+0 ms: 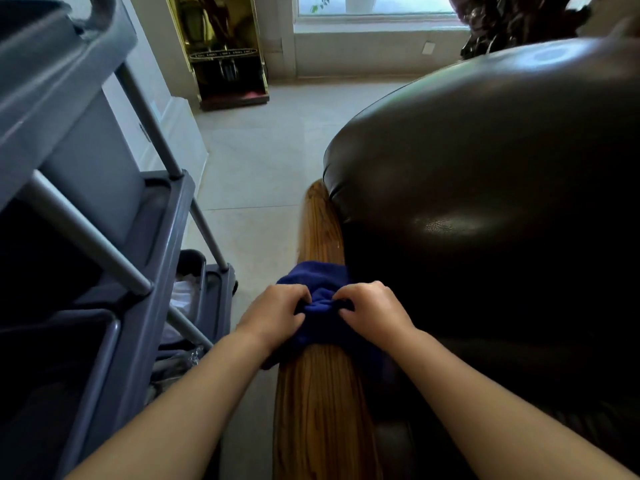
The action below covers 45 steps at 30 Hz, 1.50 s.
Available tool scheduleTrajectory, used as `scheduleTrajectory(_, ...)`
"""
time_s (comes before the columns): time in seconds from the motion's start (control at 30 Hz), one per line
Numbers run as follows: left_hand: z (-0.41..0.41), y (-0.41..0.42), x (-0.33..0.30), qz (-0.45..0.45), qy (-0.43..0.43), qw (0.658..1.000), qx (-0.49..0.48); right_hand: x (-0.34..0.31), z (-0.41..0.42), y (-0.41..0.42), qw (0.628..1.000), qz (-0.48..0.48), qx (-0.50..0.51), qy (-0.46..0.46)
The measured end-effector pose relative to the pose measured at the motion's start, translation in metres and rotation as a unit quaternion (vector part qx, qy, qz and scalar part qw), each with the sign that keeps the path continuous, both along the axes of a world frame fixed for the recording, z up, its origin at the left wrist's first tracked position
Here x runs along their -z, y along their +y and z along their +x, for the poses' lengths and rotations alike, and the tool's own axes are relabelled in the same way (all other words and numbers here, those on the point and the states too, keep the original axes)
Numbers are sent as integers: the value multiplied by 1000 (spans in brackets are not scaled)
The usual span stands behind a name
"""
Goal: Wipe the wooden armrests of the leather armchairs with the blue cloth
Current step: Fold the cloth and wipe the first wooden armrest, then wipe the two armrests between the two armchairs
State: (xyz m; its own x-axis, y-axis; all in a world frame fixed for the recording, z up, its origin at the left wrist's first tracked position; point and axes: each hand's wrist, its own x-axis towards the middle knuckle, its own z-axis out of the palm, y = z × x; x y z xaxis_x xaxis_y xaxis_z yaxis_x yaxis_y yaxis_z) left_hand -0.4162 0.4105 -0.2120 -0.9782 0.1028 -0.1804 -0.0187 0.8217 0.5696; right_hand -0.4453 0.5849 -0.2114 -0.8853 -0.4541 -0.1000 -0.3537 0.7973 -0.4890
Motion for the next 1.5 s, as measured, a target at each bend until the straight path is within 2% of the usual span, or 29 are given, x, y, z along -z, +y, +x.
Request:
scheduleTrajectory(0.13, 11, -2, -43, 56, -23, 997, -46, -41, 8, 14, 993, -77, 26, -80)
scheduleTrajectory(0.27, 27, 2, -96, 92, -49, 993, -46, -89, 20, 31, 986, -112, 28, -122)
scheduleTrajectory(0.47, 62, 25, -187, 148, -61, 987, -16, -175, 54, 69, 985, -131, 37, -110)
scheduleTrajectory(0.63, 90, 75, -267, 149, -57, 987, 30, -253, 94, 123, 984, -145, 58, -87)
scheduleTrajectory(0.83, 128, 173, -355, 135, -38, 984, 106, -336, 156, 230, 978, -173, 79, -85)
scheduleTrajectory(1.03, 190, 308, -402, 114, -51, 980, 153, -391, 235, 369, 984, -145, 89, -59)
scheduleTrajectory(1.23, 257, 470, -406, 118, -47, 976, 177, -404, 310, 522, 988, -112, 100, -38)
scheduleTrajectory(1.5, 272, 623, -388, 108, -57, 965, 231, -385, 352, 669, 978, -131, 150, -62)
